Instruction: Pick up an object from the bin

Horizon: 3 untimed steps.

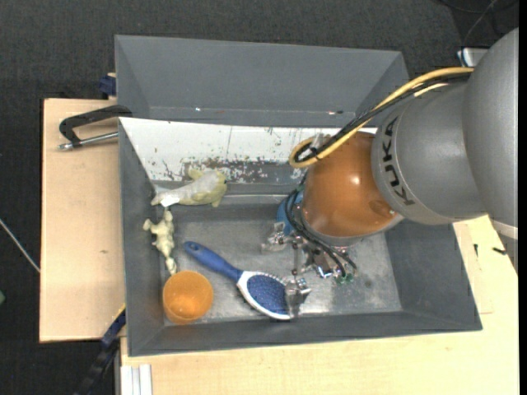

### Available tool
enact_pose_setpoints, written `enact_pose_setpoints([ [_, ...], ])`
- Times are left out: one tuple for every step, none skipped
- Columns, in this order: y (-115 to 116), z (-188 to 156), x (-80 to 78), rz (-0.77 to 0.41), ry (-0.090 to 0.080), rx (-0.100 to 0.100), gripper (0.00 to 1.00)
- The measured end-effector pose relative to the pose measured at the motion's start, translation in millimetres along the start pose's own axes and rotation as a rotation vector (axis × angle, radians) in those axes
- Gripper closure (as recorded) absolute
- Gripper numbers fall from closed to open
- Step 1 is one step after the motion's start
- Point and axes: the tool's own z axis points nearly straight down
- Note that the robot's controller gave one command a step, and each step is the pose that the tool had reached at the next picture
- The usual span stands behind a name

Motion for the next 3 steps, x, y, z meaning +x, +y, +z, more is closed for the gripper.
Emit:
enact_pose_setpoints([
  [37.9, 3.3, -10.6, 0.163, 0.007, -0.001, 0.00],
  [82.1, 0.0, -28.4, 0.043, 0.007, -0.004, 0.00],
  [83.0, 0.3, -26.8, 0.046, 0.016, -0.006, 1.00],
])
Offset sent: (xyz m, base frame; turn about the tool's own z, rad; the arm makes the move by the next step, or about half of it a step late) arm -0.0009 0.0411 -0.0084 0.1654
